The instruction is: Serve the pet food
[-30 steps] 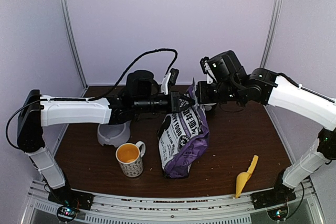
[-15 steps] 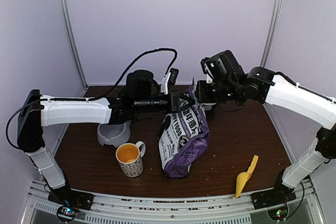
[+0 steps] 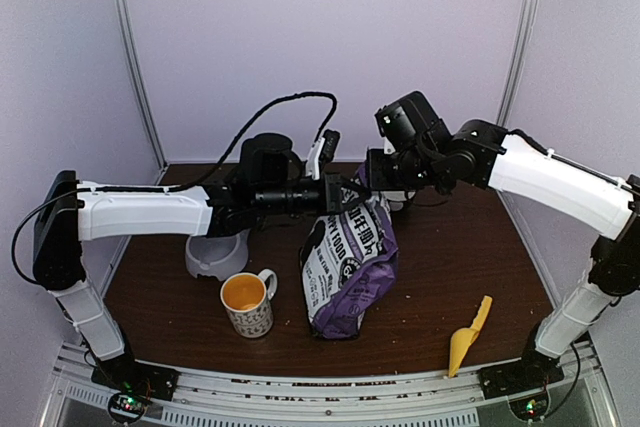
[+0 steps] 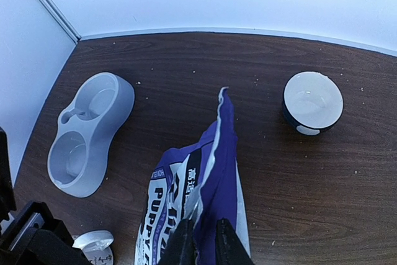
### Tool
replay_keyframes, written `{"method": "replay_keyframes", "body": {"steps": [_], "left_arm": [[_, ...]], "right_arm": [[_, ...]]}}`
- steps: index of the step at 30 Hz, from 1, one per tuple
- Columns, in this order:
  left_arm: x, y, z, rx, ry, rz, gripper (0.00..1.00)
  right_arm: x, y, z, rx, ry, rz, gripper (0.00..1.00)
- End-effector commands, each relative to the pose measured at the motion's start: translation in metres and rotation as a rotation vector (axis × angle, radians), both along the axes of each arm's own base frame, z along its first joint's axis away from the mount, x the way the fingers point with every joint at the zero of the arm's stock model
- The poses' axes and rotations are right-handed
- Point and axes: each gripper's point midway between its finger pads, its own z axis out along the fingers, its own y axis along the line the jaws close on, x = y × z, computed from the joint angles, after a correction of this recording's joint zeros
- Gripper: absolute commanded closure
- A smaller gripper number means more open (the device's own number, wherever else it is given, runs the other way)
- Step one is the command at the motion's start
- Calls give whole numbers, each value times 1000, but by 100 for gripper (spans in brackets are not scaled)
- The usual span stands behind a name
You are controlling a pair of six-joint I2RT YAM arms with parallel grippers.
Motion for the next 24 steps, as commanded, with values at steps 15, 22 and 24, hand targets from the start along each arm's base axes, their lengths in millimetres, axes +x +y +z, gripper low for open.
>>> {"method": "replay_keyframes", "body": {"steps": [15, 22, 24], "left_arm": [[11, 5, 24, -47, -64, 36, 80], [29, 10, 27, -15, -72, 81, 51], [29, 7, 26, -3, -70, 71, 51]], "right_arm": [[11, -18, -14, -91, -16, -79, 100], [6, -15, -7, -32, -23, -49, 100], [5, -16, -5, -22, -29, -55, 100]]}}
